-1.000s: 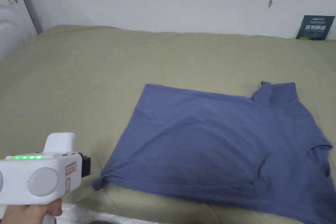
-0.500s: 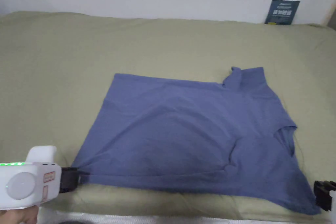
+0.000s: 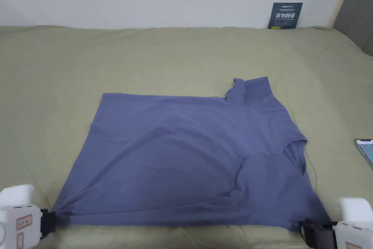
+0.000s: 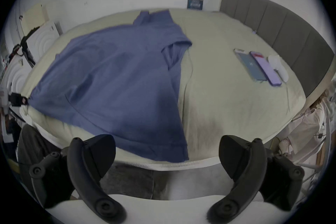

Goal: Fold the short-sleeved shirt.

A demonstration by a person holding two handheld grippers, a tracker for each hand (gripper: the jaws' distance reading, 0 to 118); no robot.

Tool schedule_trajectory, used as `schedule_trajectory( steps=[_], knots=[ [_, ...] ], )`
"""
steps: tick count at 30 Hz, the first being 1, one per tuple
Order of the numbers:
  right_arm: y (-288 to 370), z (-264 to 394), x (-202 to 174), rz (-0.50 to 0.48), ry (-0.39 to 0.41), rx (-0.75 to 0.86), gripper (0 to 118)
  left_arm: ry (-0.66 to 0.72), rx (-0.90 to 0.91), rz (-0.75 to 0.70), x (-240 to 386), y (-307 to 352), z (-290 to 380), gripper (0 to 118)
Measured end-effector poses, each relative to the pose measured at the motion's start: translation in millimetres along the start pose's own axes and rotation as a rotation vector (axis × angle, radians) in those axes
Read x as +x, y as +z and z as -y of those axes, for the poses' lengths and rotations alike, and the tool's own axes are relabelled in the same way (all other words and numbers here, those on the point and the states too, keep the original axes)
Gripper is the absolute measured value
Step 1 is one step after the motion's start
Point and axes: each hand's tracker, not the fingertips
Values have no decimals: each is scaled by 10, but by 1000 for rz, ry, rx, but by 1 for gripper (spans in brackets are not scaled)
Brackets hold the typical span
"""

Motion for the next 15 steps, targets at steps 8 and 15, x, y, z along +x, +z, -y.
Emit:
schedule_trajectory(
  steps=[8,15],
  knots=[
    [1,-8,92,-16,3,62,9,10,0,1,32,28,51,9],
    [210,-71,123,-19,-41,86,8,-11,17,-23,12,88,34,9]
  ],
)
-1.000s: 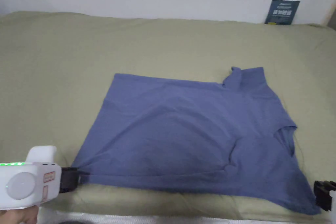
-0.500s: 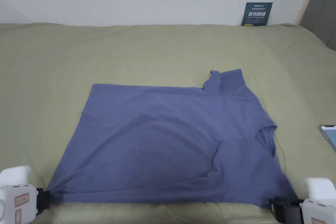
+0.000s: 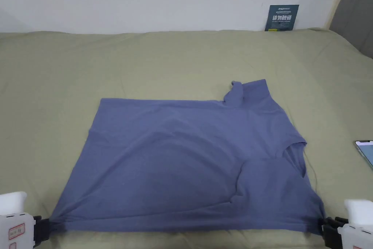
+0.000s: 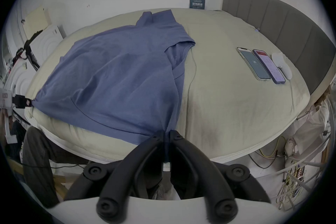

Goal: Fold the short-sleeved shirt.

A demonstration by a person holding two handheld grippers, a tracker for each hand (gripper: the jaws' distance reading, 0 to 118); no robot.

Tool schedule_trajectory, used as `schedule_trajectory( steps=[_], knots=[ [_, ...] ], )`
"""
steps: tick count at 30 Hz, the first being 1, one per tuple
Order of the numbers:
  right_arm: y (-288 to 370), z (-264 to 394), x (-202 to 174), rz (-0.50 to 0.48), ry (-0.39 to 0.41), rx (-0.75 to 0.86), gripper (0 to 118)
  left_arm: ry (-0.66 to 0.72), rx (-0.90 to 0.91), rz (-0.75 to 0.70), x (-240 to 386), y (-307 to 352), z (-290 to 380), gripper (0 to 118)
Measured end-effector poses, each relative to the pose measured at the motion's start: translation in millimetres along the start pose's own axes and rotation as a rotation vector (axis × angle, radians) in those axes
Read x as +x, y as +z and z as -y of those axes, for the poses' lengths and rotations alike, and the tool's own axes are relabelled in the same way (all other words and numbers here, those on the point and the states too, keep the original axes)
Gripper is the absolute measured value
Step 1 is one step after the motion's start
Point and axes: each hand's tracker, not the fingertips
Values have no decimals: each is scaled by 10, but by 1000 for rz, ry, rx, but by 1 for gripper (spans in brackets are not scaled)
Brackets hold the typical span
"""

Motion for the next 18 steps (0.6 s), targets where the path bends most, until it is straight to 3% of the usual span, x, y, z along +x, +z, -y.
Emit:
schedule_trajectory(
  steps=[9,18],
  knots=[
    [187,-394,-28,-5,8,63,8,2,84,-13,-43,126,-321,4],
    [113,-375,-51,-8,17,53,8,-9,46,18,-21,84,-129,1]
  ],
)
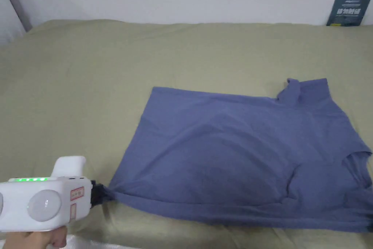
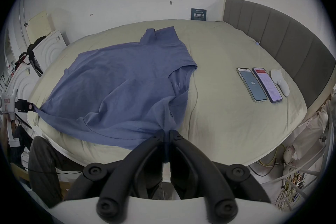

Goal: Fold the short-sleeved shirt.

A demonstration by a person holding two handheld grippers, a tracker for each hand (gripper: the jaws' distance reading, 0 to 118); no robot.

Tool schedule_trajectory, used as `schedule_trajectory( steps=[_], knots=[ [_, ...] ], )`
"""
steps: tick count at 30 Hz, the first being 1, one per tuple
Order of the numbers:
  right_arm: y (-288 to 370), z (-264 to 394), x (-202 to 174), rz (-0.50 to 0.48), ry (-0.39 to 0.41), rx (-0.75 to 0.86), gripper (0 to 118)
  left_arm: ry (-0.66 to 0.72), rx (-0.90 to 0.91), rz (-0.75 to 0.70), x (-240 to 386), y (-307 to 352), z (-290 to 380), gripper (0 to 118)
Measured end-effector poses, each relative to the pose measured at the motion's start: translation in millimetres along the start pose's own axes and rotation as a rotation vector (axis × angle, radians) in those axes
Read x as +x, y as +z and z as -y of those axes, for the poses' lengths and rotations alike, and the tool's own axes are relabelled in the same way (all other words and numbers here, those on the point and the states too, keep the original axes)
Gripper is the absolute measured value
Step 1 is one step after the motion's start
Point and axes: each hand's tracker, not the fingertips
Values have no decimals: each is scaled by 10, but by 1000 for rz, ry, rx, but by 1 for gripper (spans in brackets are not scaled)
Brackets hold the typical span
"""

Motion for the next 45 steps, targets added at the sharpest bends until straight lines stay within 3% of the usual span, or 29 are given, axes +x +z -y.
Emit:
schedule_trajectory(
  steps=[6,7,8,9,10,18,19,21,23,25,33,45],
  knots=[
    [20,48,35,-9,-11,-6,8,32,-32,19,-174,-52,142,2],
    [17,58,37,-11,-15,-7,8,47,-39,22,-202,-65,162,12],
    [12,66,36,-12,-17,-9,8,72,-57,34,-234,-81,189,63],
    [3,79,32,-12,-15,-12,8,83,-92,41,-264,-142,204,104],
    [1,81,33,-10,-14,-12,8,69,-135,33,-282,-179,244,108],
    [-7,104,27,-12,-24,-21,8,60,-110,30,-200,-313,176,103],
    [-4,107,25,-10,-22,-21,8,74,-97,33,-201,-326,155,92],
    [-2,109,32,-12,-19,-23,8,107,-83,52,-208,-327,136,0],
    [0,108,40,-15,-24,-24,8,145,-32,88,-224,-360,136,0],
    [5,102,33,-11,-19,-21,8,91,-99,54,-190,-382,141,0],
    [76,-7,34,-10,-16,13,8,38,-20,21,-59,-161,19,0],
    [-95,-743,59,5,18,75,8,-41,85,8,291,-117,-948,0]
  ],
)
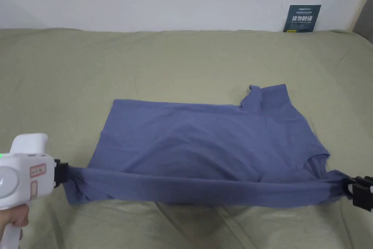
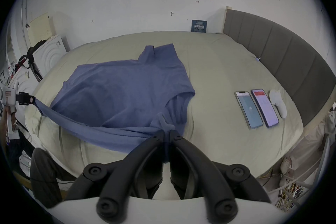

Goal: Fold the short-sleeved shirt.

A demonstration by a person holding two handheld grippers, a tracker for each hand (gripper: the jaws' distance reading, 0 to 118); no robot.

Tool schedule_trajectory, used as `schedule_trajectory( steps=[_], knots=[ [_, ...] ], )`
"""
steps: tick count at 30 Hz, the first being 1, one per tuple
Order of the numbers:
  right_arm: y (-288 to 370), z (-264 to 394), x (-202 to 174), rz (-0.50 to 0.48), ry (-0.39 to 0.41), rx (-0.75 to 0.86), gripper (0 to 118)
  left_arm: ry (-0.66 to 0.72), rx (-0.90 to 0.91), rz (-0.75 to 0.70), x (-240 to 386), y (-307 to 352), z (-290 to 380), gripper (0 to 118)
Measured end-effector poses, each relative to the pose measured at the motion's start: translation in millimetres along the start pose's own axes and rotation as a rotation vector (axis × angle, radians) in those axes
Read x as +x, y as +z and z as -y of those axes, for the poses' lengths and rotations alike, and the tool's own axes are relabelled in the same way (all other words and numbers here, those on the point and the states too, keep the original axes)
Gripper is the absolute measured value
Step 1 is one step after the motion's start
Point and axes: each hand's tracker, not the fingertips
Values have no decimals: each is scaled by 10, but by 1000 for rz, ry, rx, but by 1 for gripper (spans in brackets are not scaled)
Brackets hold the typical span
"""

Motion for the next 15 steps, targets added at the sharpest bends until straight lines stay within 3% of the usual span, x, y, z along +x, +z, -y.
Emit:
schedule_trajectory(
  steps=[9,15],
  knots=[
    [-822,-702,-36,21,-25,-60,8,-9,-31,-32,142,-821,-695,0],
    [-1356,-842,-79,63,4,-141,8,-4,-77,-45,194,-1328,-791,0]
  ],
)
